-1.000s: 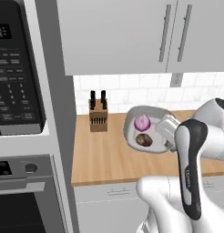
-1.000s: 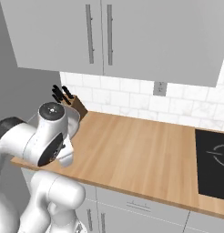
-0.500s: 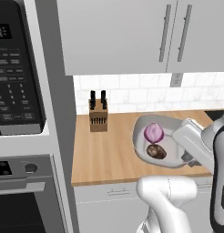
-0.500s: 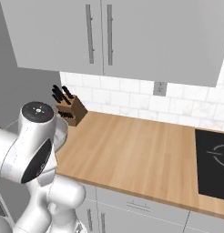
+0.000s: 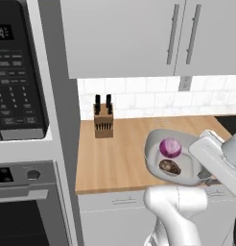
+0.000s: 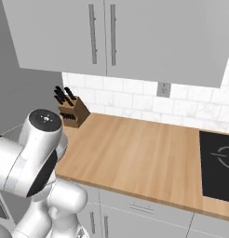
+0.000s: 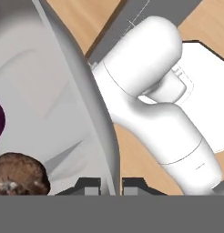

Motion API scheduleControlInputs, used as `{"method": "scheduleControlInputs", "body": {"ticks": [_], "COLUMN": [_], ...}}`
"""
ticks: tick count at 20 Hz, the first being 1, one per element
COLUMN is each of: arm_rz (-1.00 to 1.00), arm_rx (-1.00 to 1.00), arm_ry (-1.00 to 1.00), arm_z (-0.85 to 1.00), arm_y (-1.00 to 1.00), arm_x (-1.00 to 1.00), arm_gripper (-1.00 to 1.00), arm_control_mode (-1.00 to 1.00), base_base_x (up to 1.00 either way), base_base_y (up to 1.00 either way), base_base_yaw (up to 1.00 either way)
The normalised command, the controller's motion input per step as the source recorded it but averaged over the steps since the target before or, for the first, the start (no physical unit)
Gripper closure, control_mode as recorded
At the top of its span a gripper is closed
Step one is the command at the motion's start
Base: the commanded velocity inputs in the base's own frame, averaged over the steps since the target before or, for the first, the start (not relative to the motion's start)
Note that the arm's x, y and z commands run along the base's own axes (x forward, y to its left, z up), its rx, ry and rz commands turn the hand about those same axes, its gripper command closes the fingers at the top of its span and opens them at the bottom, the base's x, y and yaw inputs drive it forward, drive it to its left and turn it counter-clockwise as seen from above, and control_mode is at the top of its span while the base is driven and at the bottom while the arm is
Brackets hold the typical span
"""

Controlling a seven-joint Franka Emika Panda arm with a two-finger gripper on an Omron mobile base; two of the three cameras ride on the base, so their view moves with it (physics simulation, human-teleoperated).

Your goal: Take the meat container that has the shrimp and place it on the second highest rack of the freezer. Then take the vegetable container that has the onion and mushroom and place it on the highest rack of the freezer.

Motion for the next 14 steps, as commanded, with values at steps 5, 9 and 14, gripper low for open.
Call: {"method": "scheduleControlInputs", "body": {"ticks": [5,9,14], "arm_rz": [0.0,0.0,0.0], "arm_rx": [0.0,0.0,0.0], "arm_ry": [0.0,0.0,0.0], "arm_z": [0.0,0.0,0.0], "arm_y": [0.0,0.0,0.0], "arm_x": [0.0,0.0,0.0], "arm_gripper": [1.0,1.0,1.0], "arm_control_mode": [1.0,1.0,1.0], "base_base_x": [-0.9,-0.98,-0.34], "base_base_y": [0.04,0.52,1.0], "base_base_yaw": [0.05,0.25,0.49]}}
